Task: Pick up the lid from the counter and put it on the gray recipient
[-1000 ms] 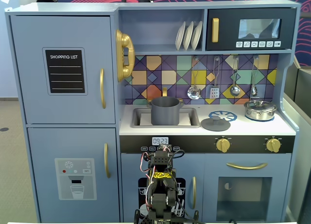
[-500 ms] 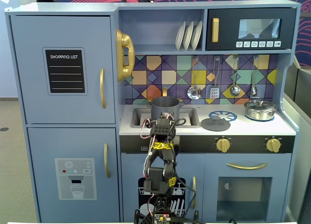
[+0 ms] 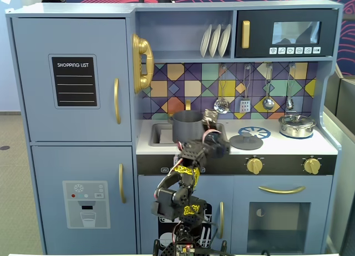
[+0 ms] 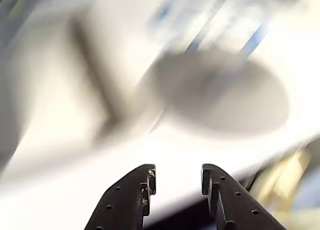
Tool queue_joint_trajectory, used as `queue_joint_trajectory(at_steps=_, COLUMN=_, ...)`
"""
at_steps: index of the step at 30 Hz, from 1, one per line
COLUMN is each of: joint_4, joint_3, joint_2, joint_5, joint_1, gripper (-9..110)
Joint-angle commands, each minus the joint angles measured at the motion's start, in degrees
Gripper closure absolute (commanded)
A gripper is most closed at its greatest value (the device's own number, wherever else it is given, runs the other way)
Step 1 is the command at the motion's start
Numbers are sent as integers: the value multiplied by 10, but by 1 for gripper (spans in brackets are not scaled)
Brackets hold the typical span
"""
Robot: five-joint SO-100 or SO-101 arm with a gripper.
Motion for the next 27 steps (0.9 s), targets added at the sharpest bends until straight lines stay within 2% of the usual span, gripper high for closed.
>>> queue_joint_trajectory(at_steps=1, joint_4=-134, joint_3=12, joint_2=1, joint_5=19, joint_1=40, gripper=101)
queue_joint_trajectory(at_steps=5, joint_4=-137, joint_3=11, joint_2=-19, joint_5=31, joint_1=50, gripper=101)
queue_joint_trajectory(at_steps=6, joint_4=-144, joint_3=10, joint_2=-28, joint_5=40, joint_1=54, gripper=99)
queue_joint_trajectory(at_steps=9, joint_4=-178, joint_3=21, joint_2=-47, joint_5=83, joint_1=76, gripper=79)
queue_joint_trajectory(at_steps=13, joint_4=-232, joint_3=51, joint_2=-62, joint_5=90, joint_1=80, gripper=69)
queue_joint_trajectory(at_steps=27, joint_4=-352, joint_3=1, joint_2=-222, joint_5=44, joint_1=71, gripper=73)
